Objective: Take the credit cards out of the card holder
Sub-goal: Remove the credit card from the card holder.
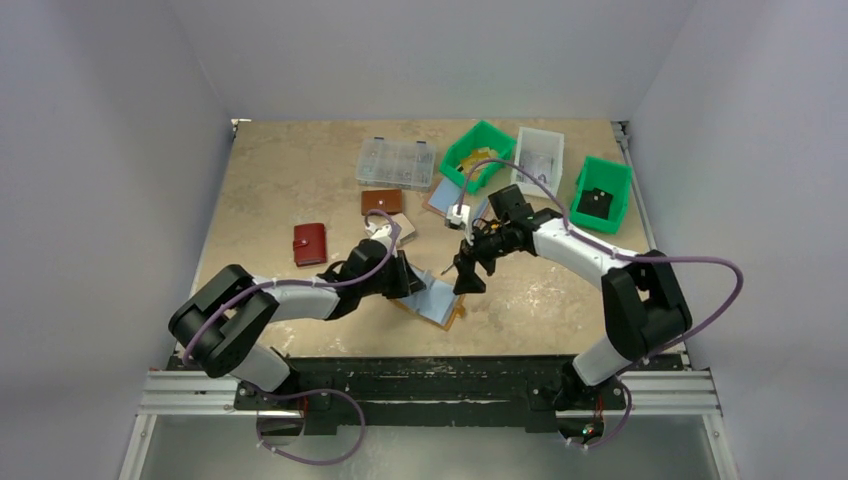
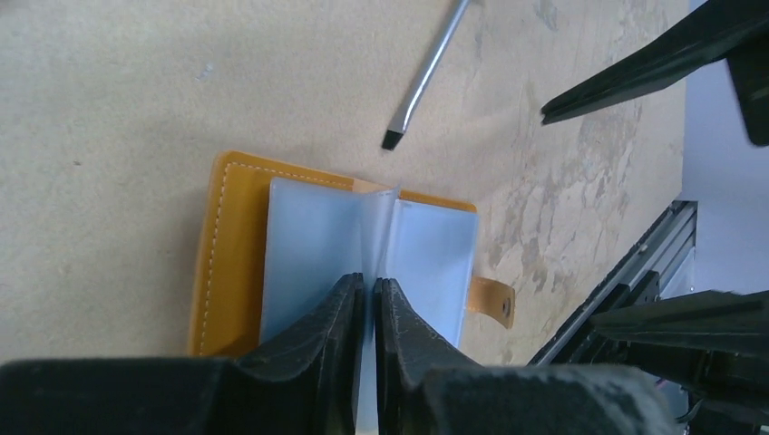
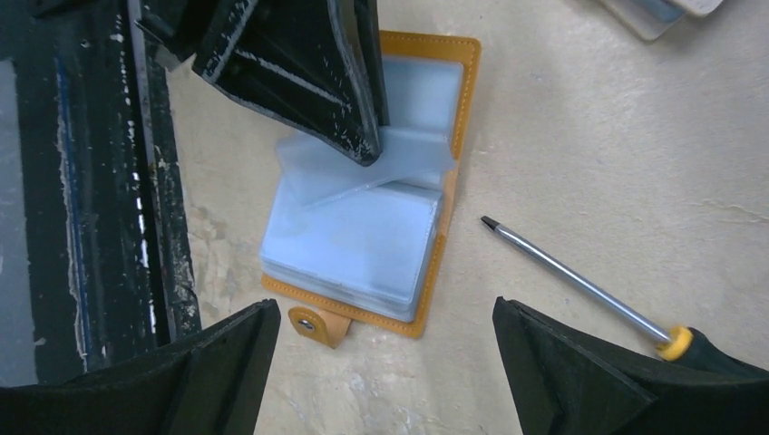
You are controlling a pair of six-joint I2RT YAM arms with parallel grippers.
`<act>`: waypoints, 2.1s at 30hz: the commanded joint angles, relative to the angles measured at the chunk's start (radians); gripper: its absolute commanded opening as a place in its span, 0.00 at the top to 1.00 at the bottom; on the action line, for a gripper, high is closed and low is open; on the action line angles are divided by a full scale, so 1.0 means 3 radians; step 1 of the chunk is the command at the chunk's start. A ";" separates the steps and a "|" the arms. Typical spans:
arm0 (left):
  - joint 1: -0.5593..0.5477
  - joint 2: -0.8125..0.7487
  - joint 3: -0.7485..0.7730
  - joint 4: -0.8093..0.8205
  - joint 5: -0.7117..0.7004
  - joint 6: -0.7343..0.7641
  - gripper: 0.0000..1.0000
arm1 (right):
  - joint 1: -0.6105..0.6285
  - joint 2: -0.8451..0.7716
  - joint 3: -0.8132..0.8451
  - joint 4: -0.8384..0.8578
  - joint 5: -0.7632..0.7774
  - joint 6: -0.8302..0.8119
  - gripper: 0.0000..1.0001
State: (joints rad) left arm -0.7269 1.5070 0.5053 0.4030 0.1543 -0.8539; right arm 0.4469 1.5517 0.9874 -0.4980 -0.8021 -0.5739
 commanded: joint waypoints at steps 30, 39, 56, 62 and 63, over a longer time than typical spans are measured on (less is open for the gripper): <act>0.0101 -0.1724 -0.0733 0.0106 0.0239 0.0344 0.36 | 0.0377 0.0655 0.0336 0.0215 0.0217 0.0789 0.67; -0.0706 -0.1101 -0.0372 -0.0293 -0.0826 0.0681 0.35 | 0.0377 0.0656 0.0314 0.0284 0.0500 0.0849 0.58; -0.0943 -0.0856 -0.0228 -0.0196 -0.1152 0.0897 0.27 | 0.0386 0.0750 0.0366 0.0189 0.0502 0.0823 0.64; -0.0979 -0.0698 -0.0156 -0.0137 -0.1140 0.0970 0.27 | 0.0384 0.0748 0.0369 0.0176 0.0484 0.0825 0.61; -0.0988 -0.0668 -0.0139 -0.0143 -0.1152 0.0981 0.27 | 0.0387 0.0756 0.0374 0.0163 0.0443 0.0818 0.63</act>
State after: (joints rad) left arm -1.0115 1.2839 0.4145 0.3046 -0.1864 -0.6014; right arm 0.5564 1.7794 1.0664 -0.4397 -0.6640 -0.3294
